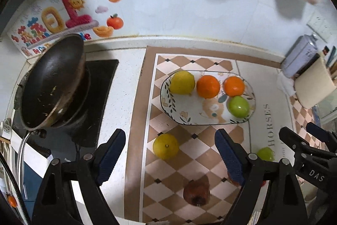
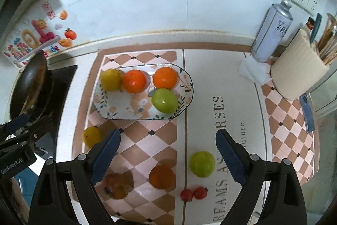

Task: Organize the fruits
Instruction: 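Withdraw both tools from the plate toward the remaining fruits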

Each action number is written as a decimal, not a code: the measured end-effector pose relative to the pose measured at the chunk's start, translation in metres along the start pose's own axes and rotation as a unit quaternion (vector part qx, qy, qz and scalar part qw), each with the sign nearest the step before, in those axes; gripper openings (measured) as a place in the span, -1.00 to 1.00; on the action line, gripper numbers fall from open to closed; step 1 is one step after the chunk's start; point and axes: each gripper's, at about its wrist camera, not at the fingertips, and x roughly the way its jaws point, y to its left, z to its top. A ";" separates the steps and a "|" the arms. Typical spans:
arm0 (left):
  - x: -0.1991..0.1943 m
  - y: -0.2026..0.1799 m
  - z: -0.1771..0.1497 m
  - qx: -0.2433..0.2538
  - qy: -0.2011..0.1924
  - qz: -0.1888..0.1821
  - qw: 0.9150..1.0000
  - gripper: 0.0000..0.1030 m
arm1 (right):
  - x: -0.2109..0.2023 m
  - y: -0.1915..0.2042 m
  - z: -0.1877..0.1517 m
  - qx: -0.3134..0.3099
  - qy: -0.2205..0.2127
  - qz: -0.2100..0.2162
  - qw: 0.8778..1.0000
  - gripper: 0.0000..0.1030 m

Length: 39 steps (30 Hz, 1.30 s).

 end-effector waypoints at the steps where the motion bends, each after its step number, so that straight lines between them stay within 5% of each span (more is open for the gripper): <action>1: -0.009 0.000 -0.004 0.002 -0.007 -0.001 1.000 0.68 | -0.009 0.001 -0.004 -0.001 -0.006 0.002 1.000 0.82; 13: -0.074 -0.006 -0.038 0.013 -0.051 -0.022 0.998 0.68 | -0.085 0.005 -0.042 0.001 -0.066 0.003 0.998 0.82; 26: -0.089 -0.009 -0.051 0.014 -0.066 -0.027 0.997 0.68 | -0.102 0.006 -0.057 0.010 -0.074 0.021 0.997 0.82; 33: -0.043 -0.008 -0.058 0.012 -0.004 -0.034 0.999 0.98 | -0.053 -0.013 -0.061 0.040 -0.015 0.058 0.997 0.82; 39: 0.041 -0.021 -0.083 0.021 0.113 -0.026 0.993 0.98 | 0.035 -0.034 -0.079 0.069 0.080 0.088 0.990 0.68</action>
